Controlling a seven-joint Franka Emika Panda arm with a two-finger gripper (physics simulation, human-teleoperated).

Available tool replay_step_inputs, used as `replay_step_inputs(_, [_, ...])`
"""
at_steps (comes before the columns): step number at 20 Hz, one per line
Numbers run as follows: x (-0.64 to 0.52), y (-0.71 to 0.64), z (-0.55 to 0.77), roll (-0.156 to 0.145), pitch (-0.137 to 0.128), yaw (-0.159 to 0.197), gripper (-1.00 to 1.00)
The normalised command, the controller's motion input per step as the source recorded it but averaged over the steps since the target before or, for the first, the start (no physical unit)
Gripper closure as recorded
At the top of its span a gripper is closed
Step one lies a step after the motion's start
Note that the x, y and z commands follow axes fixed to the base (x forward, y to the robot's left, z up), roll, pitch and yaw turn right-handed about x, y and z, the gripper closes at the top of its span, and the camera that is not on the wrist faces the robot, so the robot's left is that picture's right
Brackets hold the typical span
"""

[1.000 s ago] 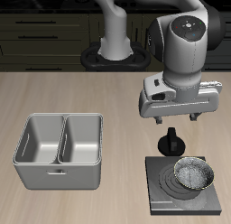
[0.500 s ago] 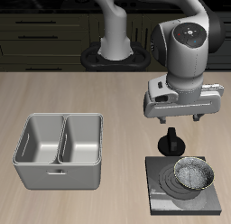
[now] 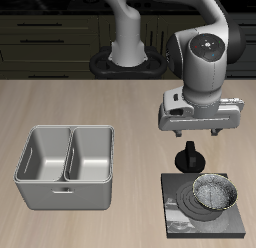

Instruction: Place the black bowl on the flat stove and turn on the flat stove

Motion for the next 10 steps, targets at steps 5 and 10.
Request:
replay_step_inputs(5, [-0.16,-0.03,-0.23,-0.021,0.027,-0.010,-1.00])
replay_step_inputs(10, [-0.12,-0.04,-0.20,-0.008,0.034,-0.034,-1.00])
